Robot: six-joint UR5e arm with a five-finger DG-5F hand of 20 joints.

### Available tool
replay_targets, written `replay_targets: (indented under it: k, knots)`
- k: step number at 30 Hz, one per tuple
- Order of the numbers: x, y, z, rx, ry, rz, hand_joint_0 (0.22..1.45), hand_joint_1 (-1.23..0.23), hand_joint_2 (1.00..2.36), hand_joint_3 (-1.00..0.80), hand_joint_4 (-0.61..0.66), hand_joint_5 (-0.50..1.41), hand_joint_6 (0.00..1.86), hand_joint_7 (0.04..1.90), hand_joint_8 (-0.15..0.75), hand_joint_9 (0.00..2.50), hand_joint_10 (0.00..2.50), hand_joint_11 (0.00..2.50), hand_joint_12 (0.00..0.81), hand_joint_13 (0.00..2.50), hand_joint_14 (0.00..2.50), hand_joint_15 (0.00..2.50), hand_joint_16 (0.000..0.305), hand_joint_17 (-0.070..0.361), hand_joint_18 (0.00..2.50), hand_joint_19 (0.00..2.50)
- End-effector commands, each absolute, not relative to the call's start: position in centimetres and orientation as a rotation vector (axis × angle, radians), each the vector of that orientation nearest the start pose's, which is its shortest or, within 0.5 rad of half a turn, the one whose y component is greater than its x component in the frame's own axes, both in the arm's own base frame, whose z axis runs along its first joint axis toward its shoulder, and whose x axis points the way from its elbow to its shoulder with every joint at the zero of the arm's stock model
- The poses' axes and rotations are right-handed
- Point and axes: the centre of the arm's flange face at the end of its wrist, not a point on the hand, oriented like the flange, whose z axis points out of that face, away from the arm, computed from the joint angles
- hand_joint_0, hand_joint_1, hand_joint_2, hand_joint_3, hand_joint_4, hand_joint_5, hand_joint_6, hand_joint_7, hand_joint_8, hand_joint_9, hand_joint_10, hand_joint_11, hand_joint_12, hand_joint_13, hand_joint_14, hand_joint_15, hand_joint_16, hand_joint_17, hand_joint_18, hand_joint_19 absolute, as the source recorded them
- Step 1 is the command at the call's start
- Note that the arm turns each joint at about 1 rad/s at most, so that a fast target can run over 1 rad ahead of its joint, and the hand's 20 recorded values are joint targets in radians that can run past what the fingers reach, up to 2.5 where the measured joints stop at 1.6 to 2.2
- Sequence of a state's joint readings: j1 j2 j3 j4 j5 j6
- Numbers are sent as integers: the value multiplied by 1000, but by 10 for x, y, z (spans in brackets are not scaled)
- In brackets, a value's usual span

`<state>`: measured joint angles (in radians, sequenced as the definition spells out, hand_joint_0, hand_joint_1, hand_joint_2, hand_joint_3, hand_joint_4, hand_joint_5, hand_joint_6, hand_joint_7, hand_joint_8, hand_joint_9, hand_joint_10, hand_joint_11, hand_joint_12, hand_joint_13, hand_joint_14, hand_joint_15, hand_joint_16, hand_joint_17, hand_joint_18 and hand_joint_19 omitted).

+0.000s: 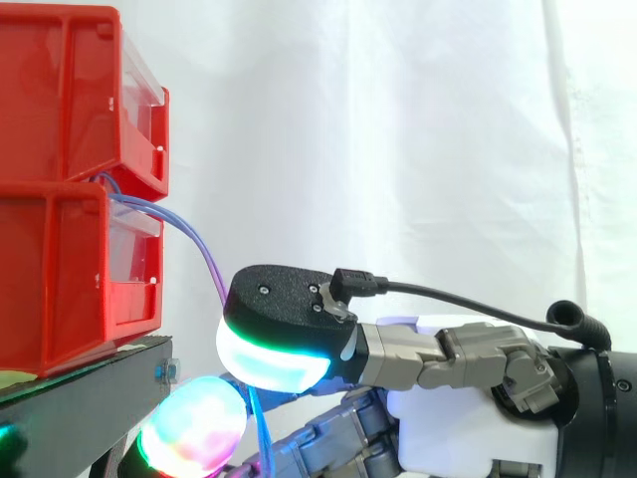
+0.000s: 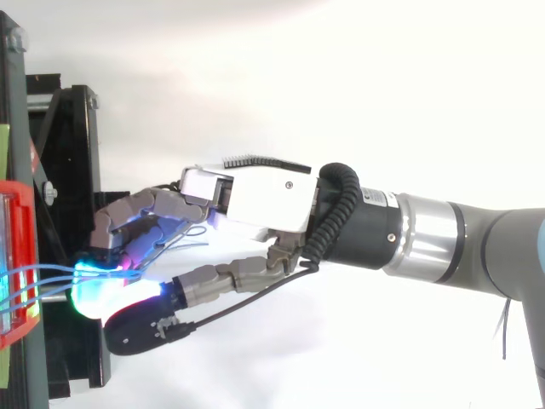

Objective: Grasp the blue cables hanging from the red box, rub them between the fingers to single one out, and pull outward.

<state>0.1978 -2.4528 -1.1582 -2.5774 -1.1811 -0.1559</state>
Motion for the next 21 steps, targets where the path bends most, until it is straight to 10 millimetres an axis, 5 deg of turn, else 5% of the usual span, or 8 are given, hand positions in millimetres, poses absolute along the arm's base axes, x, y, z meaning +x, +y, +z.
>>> replay_targets:
  k: [1,21]
  knots:
    - [797,-16,164,1159,1073,1012,544,-631,1008,-376,252,-144,748,992,383,832,16,654,469,634,11,351,65,146,710,446]
    - [796,-19,171,1156,1065,1011,551,-589,1008,-381,283,-108,641,1120,348,869,16,619,455,645,11,339,64,145,717,462]
